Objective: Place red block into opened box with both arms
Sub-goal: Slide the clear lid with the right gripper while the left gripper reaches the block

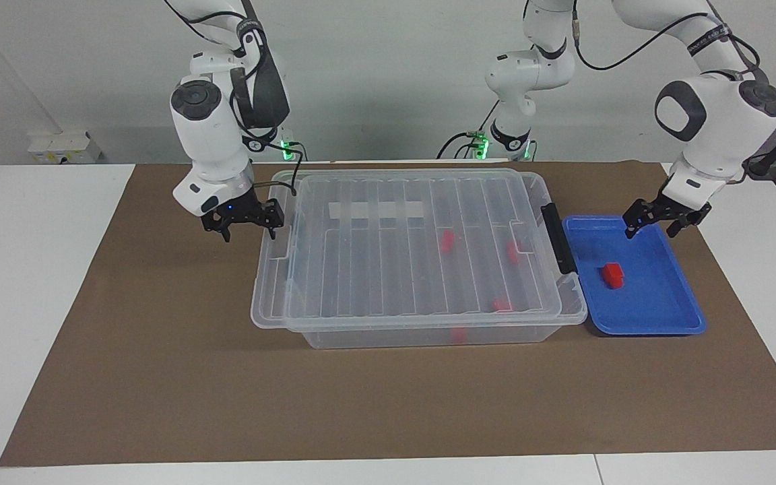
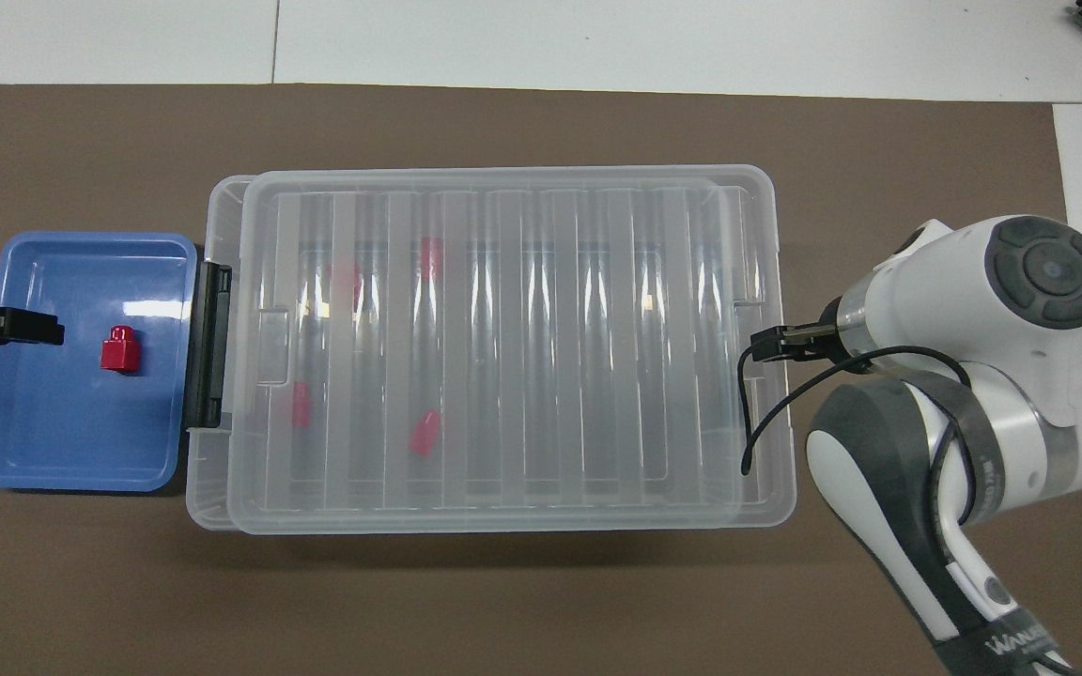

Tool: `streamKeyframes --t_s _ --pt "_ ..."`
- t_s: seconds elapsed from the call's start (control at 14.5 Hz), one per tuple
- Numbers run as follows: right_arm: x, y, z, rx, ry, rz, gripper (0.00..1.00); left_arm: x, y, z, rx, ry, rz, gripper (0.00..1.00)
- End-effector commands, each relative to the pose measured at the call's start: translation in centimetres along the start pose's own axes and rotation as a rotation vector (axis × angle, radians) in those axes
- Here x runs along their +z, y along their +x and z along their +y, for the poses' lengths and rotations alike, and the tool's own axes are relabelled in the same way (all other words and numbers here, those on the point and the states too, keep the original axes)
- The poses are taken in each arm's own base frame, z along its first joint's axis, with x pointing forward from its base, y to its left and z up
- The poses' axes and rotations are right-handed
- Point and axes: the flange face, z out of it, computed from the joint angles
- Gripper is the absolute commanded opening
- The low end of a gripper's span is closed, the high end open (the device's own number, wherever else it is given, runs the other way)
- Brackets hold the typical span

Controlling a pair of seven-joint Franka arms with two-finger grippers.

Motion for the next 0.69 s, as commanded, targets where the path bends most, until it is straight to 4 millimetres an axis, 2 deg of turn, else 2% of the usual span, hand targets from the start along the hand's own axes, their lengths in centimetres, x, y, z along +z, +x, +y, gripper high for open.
streamKeyframes --t_s 0.0,0.35,0.62 --pt "0.3 -0.2 1.6 -0.019 -0.026 0.002 1.0 1.6 0.7 -0.3 -0.008 0.019 0.022 1.0" --pt "0.4 0.0 3.9 -0.027 -0.028 -0.003 1.0 6.6 1.3 -0.4 -0.007 0.029 0.044 1.0" --pt "0.5 0.0 6.2 -0.034 -0.032 -0.011 1.0 9.7 2.0 -0.5 -0.009 0.031 0.047 1.0"
